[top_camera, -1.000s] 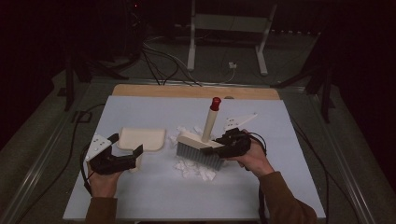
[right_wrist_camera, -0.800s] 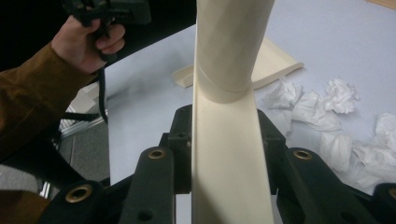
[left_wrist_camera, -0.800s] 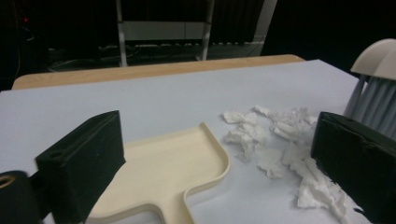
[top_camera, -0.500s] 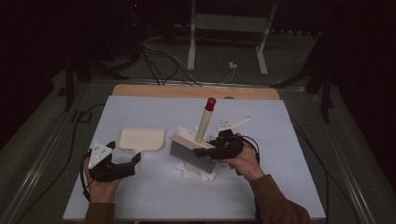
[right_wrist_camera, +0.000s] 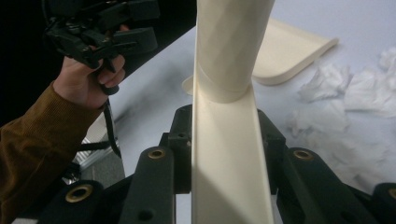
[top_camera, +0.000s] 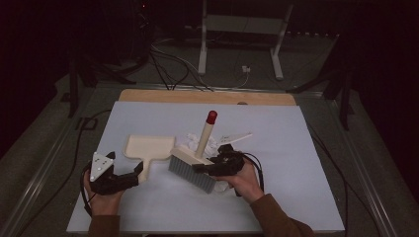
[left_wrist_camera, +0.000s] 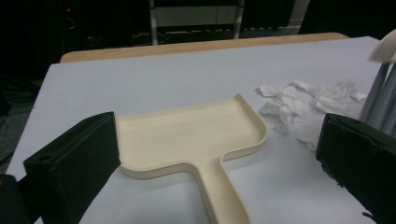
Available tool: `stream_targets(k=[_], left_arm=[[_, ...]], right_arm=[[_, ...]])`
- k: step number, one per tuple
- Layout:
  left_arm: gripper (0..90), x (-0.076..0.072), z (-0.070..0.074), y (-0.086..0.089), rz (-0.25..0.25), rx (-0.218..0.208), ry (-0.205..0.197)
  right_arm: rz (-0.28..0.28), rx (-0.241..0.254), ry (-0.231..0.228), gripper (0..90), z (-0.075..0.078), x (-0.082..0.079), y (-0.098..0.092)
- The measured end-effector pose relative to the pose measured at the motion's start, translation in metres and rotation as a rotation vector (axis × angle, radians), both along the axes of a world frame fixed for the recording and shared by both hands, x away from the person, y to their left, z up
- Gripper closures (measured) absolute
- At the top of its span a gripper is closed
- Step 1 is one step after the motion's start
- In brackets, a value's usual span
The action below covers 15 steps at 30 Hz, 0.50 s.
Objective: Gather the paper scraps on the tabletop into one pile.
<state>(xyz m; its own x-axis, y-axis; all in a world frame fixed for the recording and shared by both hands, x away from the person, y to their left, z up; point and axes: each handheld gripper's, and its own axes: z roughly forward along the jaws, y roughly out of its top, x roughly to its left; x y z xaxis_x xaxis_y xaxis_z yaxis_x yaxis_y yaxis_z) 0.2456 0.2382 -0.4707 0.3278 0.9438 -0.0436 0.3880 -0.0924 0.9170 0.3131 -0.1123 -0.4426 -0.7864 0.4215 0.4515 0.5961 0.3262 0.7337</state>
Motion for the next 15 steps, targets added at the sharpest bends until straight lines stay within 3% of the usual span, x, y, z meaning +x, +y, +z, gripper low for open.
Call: stream_targets(k=[15], left_arm=[[0.6,-0.001,-0.005,0.003,0.024,-0.008,0.007]], right_arm=[[-0.084,-0.072,0.068,68.0,-0.04,-0.02,0.018]])
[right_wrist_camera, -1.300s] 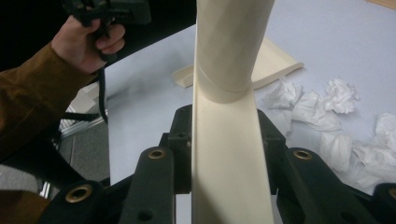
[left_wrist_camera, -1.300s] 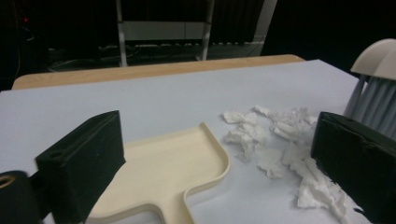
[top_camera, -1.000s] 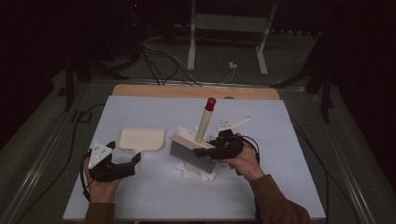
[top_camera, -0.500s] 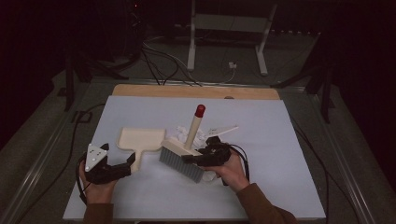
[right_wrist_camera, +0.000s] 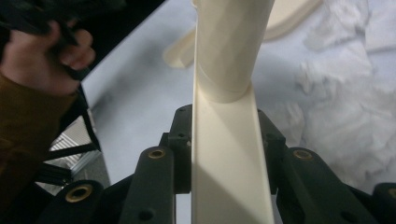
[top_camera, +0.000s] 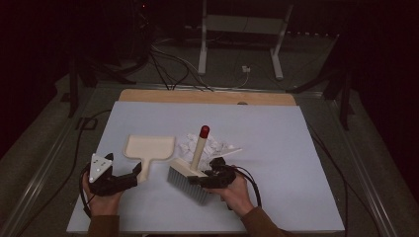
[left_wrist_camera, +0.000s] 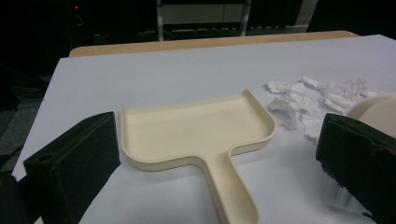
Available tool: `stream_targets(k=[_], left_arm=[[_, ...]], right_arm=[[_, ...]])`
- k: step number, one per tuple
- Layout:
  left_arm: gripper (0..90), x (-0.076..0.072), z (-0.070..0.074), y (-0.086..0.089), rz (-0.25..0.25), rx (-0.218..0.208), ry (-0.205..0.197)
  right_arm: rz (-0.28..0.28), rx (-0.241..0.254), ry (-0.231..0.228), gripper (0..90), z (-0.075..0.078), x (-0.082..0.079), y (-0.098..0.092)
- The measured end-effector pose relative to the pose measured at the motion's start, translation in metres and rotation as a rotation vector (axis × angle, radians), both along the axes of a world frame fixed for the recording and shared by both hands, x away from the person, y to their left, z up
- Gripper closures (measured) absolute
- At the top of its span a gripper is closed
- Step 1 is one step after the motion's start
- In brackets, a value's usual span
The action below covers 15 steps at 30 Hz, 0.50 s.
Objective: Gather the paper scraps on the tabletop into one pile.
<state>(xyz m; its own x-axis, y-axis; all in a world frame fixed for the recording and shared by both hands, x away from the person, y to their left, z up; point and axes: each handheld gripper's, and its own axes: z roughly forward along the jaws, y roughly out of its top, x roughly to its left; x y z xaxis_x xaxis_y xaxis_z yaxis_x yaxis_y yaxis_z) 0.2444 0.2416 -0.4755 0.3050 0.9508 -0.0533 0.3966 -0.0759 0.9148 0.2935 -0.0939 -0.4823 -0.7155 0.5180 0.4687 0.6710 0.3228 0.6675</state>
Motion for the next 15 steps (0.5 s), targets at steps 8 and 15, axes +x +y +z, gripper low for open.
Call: stream_targets(k=[8,15], left_arm=[[0.6,0.001,-0.002,0.001,0.009,0.001,0.01],[0.6,0.001,-0.003,0.002,0.016,0.0,0.012]], right_arm=[[-0.074,-0.057,-0.021,68.0,-0.005,0.003,-0.007],[-0.143,-0.062,-0.018,68.0,-0.005,0.009,-0.021]])
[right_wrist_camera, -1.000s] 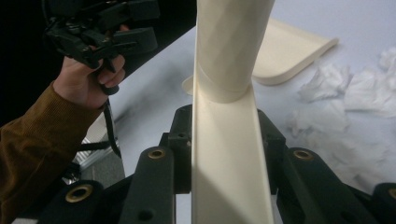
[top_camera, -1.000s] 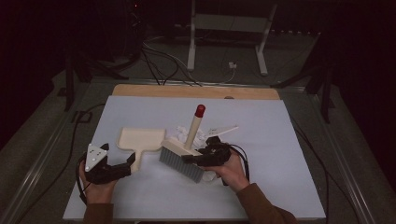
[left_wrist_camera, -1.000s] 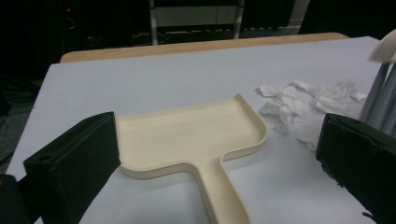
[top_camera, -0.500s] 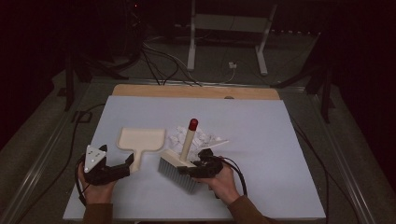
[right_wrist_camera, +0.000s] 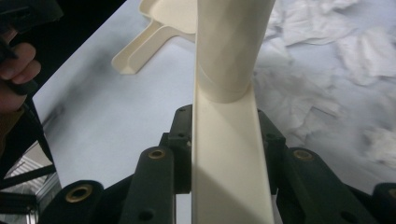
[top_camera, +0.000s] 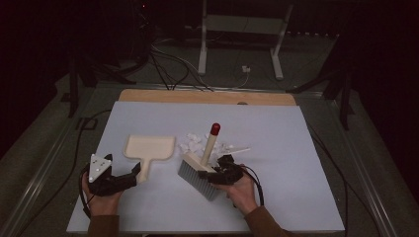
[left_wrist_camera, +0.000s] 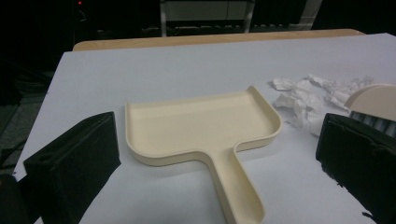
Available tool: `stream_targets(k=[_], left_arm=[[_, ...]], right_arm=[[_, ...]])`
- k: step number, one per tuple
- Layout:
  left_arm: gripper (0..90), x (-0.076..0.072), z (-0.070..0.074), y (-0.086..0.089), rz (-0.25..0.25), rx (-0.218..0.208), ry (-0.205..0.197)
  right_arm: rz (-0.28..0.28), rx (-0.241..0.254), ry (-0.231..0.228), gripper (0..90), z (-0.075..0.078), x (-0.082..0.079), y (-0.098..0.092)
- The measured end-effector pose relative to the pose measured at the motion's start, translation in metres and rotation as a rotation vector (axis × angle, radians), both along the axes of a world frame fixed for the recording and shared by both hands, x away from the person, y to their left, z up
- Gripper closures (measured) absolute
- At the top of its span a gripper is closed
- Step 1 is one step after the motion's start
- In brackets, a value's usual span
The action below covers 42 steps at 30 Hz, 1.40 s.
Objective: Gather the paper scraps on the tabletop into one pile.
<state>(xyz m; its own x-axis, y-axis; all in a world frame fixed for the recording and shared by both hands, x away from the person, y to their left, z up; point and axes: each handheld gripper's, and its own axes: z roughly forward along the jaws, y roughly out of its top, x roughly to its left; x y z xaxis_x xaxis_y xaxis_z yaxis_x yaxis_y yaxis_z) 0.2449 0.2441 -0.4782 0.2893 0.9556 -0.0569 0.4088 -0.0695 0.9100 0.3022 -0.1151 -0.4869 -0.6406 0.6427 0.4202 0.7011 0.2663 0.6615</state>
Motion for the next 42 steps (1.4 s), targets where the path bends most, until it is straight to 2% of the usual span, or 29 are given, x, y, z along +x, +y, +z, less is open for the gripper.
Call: stream_targets(k=[19,26,30,33,38,42], left_arm=[[0.6,0.001,-0.001,0.0,0.003,0.004,0.01],[0.6,0.001,-0.002,0.0,0.006,0.0,0.012],[0.6,0.001,-0.002,0.0,0.006,0.003,0.013],[0.6,0.001,-0.002,0.0,0.006,0.001,0.015],[0.6,0.001,-0.002,-0.001,0.005,0.002,0.015],[0.6,0.001,-0.002,0.0,0.006,-0.001,0.015]], right_arm=[[-0.133,-0.034,-0.019,68.0,0.004,0.016,-0.041],[-0.184,-0.058,-0.039,68.0,0.006,0.019,-0.053],[-0.194,-0.037,-0.041,68.0,0.01,0.019,-0.059],[-0.19,0.006,-0.04,68.0,0.016,0.018,-0.062],[-0.186,0.039,-0.075,68.0,0.033,0.016,-0.061],[-0.188,0.048,-0.092,68.0,0.041,0.017,-0.059]])
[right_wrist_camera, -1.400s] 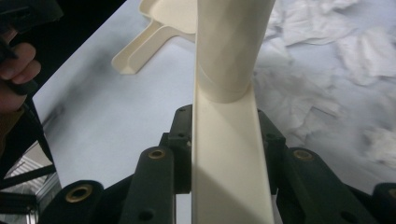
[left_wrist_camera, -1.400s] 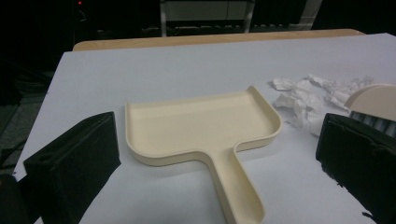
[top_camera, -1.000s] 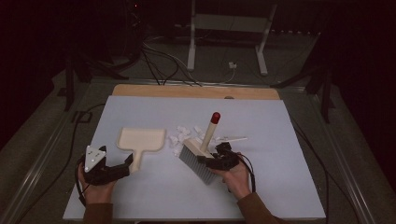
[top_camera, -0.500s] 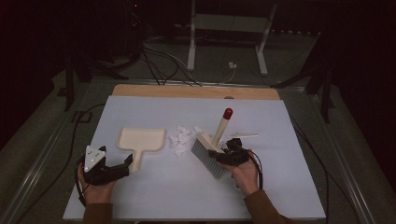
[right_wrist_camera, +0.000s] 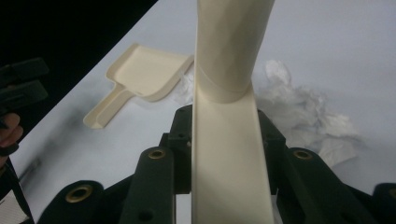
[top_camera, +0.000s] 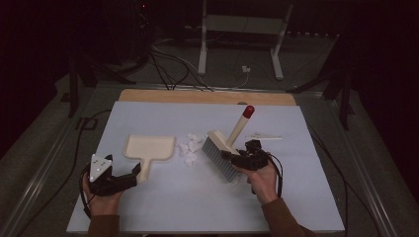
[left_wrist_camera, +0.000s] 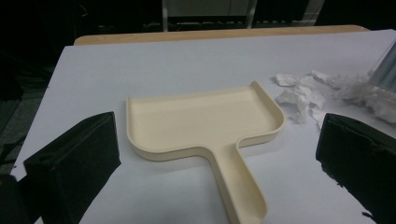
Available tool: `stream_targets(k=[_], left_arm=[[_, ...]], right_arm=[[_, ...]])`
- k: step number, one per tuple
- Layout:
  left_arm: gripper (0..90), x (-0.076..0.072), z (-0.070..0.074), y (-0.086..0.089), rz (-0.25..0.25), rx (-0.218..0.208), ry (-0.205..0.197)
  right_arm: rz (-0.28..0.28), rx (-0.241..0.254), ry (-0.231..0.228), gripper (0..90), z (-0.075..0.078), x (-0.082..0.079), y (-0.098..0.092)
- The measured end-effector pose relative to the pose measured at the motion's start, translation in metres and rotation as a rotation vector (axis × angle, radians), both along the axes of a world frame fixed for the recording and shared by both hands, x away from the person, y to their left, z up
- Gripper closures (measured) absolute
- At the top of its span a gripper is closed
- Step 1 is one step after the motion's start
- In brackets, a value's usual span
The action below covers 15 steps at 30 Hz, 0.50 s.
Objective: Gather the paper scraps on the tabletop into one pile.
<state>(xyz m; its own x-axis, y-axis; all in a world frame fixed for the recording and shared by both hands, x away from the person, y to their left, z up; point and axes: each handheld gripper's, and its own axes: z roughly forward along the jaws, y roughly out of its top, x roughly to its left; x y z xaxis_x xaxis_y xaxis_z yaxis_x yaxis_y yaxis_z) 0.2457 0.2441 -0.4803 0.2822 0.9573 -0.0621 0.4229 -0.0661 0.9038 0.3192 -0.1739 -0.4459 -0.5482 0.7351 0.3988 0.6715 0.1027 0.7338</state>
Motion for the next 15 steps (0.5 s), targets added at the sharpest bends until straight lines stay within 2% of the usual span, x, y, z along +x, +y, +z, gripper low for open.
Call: stream_targets(k=[4,15], left_arm=[[0.6,0.0,0.0,0.001,0.0,0.002,-0.001],[0.6,0.0,0.0,0.0,-0.002,0.001,0.001]], right_arm=[[-0.016,-0.005,-0.013,68.0,0.005,0.001,0.003],[-0.018,0.047,-0.039,67.9,0.017,-0.001,0.003]])
